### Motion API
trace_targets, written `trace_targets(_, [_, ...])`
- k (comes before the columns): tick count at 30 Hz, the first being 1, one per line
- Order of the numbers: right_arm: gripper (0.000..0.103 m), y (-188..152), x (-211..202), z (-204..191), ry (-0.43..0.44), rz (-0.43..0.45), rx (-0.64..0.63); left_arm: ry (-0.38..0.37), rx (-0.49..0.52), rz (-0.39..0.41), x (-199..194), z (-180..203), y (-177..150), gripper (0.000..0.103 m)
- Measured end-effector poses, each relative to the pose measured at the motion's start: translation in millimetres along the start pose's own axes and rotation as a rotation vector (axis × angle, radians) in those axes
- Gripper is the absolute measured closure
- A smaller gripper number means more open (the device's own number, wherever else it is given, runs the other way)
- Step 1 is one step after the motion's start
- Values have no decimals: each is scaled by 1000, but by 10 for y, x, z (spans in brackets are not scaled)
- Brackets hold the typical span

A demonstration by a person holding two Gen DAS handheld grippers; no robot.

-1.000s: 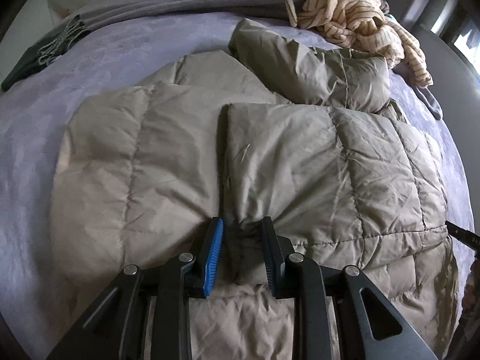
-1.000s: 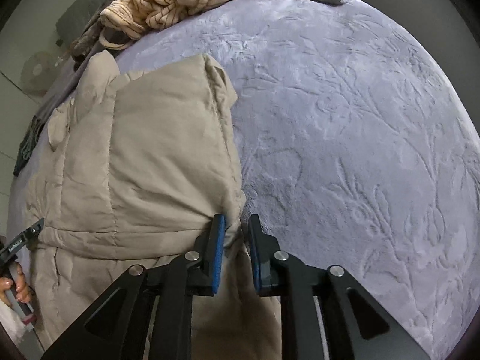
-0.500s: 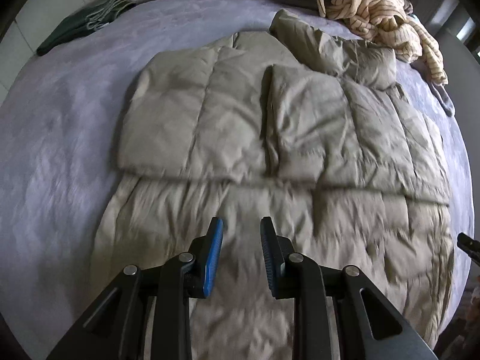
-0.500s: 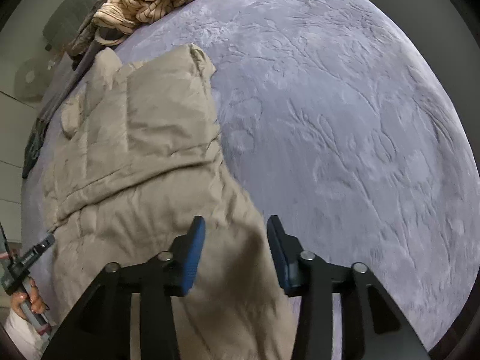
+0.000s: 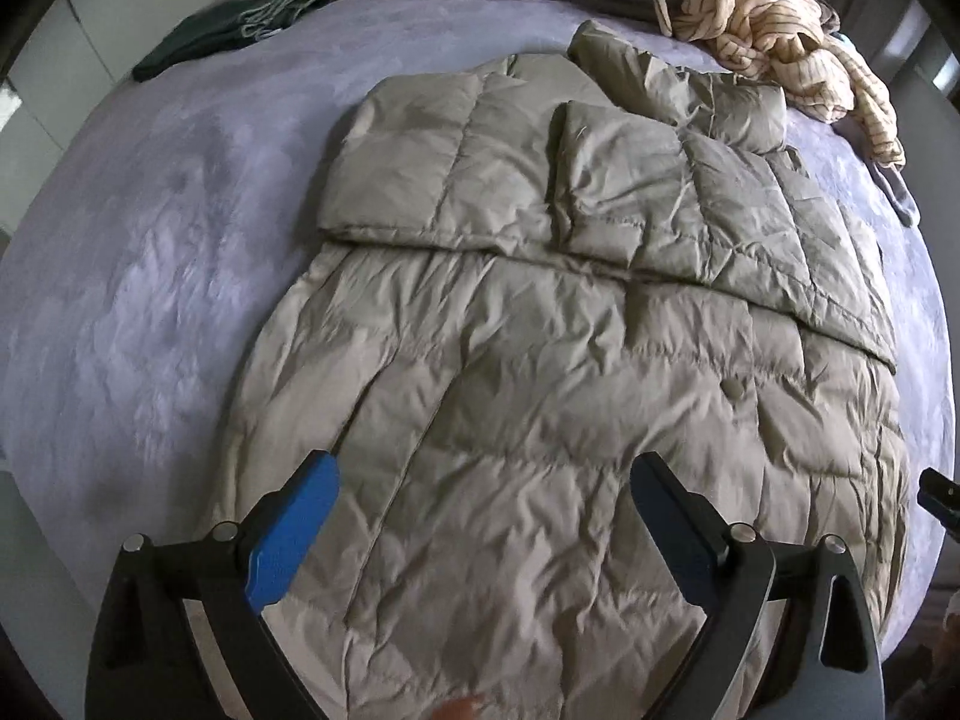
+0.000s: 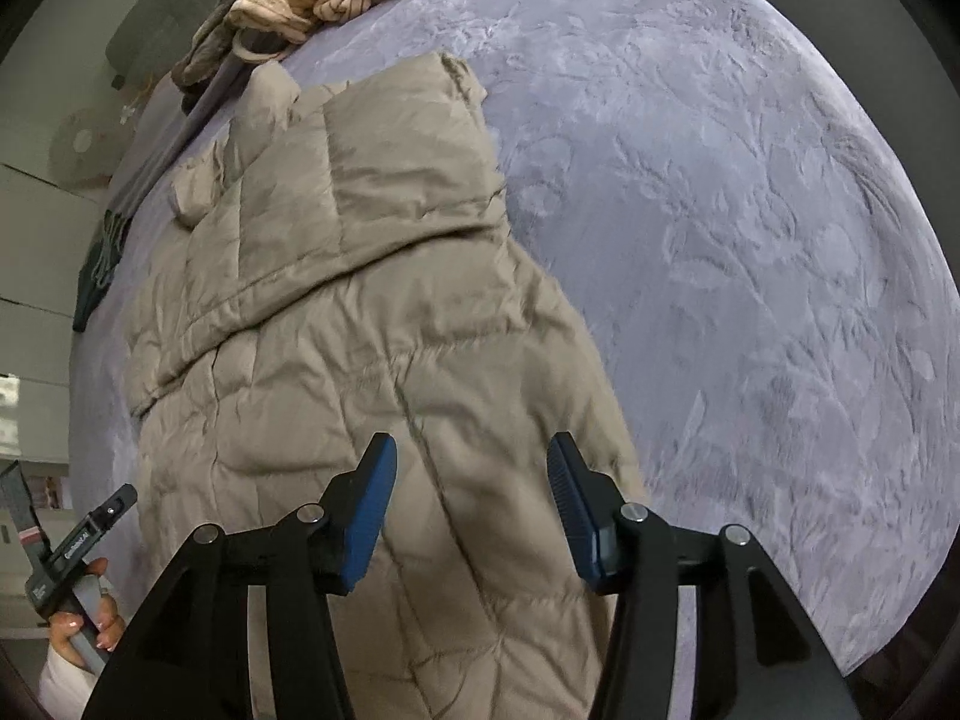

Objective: Fold large clothes
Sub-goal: 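Press and straighten the folded edge with the left tool while the right tool releases, then move both open tools to the coat's hem edge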

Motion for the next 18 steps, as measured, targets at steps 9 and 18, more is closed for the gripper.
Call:
trace_targets(9, [32, -313, -99, -277, 28, 4, 6, 9, -5, 4, -120, -209, -169, 0])
trace_targets(18, [19, -770, -137, -463, 54, 20, 81, -27, 28, -61, -89, -474, -477, 0])
Point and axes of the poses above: each gripper's, at about its wrist camera, not at the fingertips, and x roughly the way its jaws point, z to its right, y to its top, the point moved 8 cm from there along x, roughly the way its jaws point, and after that the axes turned 5 degrees about -x, right-handed, at the moved point
